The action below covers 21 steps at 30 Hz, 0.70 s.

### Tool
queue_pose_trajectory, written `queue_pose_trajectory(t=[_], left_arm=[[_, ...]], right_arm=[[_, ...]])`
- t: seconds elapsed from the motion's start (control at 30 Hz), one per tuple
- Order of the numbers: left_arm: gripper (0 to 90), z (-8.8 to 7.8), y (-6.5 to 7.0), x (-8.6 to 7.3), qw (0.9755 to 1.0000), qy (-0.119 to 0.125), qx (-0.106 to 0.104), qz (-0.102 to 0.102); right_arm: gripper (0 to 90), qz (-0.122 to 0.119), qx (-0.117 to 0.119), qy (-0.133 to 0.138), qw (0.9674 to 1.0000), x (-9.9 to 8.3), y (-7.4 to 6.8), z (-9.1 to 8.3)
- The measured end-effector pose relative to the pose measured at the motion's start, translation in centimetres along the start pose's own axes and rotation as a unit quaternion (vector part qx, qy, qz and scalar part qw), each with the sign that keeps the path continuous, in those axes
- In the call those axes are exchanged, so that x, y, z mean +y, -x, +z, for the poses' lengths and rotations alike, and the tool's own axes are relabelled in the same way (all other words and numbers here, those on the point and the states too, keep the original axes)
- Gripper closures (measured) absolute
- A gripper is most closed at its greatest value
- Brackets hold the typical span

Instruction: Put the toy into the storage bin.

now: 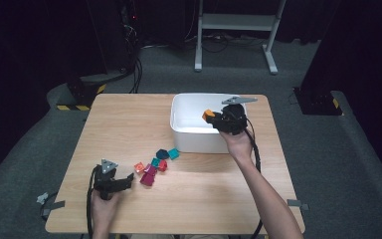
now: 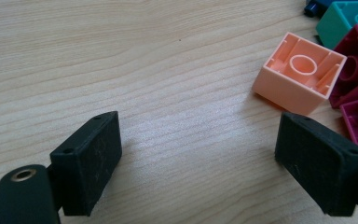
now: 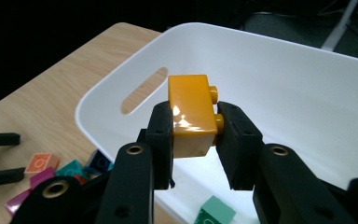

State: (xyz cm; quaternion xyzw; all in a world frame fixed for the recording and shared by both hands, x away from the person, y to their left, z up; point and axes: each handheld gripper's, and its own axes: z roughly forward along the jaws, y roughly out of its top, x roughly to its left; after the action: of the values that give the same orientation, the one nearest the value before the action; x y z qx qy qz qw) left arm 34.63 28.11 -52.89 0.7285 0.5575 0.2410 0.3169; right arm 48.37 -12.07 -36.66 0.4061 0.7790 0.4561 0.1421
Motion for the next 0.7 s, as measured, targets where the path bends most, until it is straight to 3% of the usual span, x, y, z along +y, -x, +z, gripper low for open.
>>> queue_pose_trajectory(t=[0.2, 0.4, 0.43, 0.6, 0.7], left_arm=[[14.8, 0.0, 0.0, 0.0, 1.0, 0.0, 0.0, 0.0], [14.8, 0.0, 0.0, 0.0, 1.0, 0.0, 0.0, 0.0], [14.8, 0.0, 0.0, 0.0, 1.0, 0.0, 0.0, 0.0], [14.8, 0.0, 0.0, 0.0, 1.0, 0.0, 0.0, 0.0], [14.8, 0.0, 0.0, 0.0, 1.0, 0.0, 0.0, 0.0]], right_arm=[[67.3, 0.019, -0.03, -0.007, 0.9993, -0.2, 1.3, 0.9], [66.6, 0.014, -0.051, -0.018, 0.9984, -0.4, 1.7, 1.5], [60.1, 0.018, -0.057, -0.017, 0.998, -0.4, 1.8, 1.6], [54.6, 0.022, -0.055, -0.02, 0.9981, -0.7, 1.7, 1.8], [52.3, 0.017, -0.051, -0.008, 0.9985, -1.3, 1.4, 1.4]])
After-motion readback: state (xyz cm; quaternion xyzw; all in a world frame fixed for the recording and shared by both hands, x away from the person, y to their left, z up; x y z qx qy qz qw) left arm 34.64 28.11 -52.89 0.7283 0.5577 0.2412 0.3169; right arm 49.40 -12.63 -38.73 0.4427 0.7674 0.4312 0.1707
